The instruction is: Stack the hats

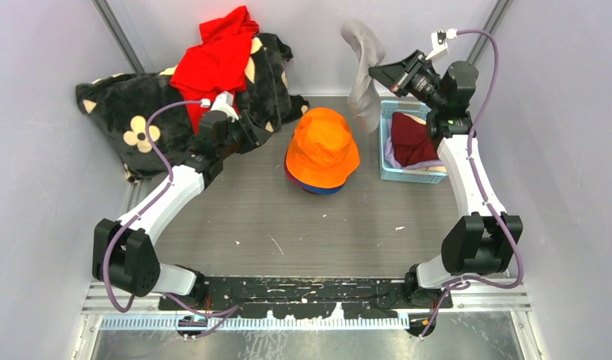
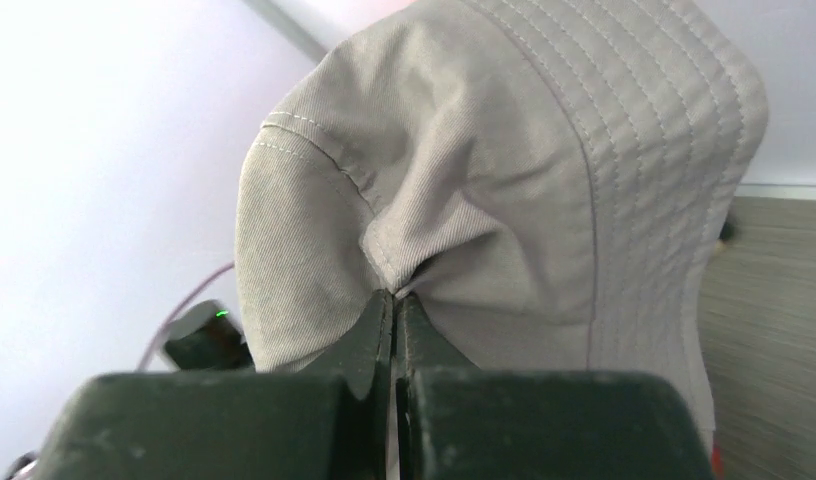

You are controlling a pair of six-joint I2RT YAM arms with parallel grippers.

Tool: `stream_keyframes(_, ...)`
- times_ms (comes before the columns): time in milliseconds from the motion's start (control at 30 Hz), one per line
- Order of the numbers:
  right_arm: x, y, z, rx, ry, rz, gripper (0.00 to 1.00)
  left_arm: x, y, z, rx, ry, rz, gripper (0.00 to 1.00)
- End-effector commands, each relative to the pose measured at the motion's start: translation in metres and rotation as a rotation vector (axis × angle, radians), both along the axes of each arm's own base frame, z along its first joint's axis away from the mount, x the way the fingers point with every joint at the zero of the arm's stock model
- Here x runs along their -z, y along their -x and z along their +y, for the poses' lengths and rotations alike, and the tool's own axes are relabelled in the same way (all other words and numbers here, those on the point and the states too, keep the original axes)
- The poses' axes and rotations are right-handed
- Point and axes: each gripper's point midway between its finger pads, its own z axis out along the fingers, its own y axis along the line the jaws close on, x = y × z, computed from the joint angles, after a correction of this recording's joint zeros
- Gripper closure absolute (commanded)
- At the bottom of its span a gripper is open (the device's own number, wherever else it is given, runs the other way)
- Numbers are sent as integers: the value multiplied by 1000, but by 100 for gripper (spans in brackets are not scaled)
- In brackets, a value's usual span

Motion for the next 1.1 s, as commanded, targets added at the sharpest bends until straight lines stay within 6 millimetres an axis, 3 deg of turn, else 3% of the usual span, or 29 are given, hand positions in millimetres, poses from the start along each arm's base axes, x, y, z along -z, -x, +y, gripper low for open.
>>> stream_keyframes(0,-75,53,27,-285,-175,-238,99,-45,4,-9,61,56,-140,51)
stream_keyframes(300,-93,75,32,-492,-365,-276,99,-122,5,-48,272,249,-328,48)
stream_keyframes(400,-88,78,32,-524,-393,-248,99,-135,4,-55,307,294,-346,48)
stream_keyframes(667,-79,95,54,-627,-386,-198,99,-127,5,-56,303,308,-328,48)
stream_keyframes(833,-43,62,59,-467,-280,-42,96,-120,7,-55,299,305,-312,48)
stream_keyframes(967,-40,59,55,-393,-204,-65,99,-117,9,-52,288,296,-309,48)
stream_keyframes(1067,-37,44,40,-249,-140,-59,99,-116,9,-52,291,294,-306,48)
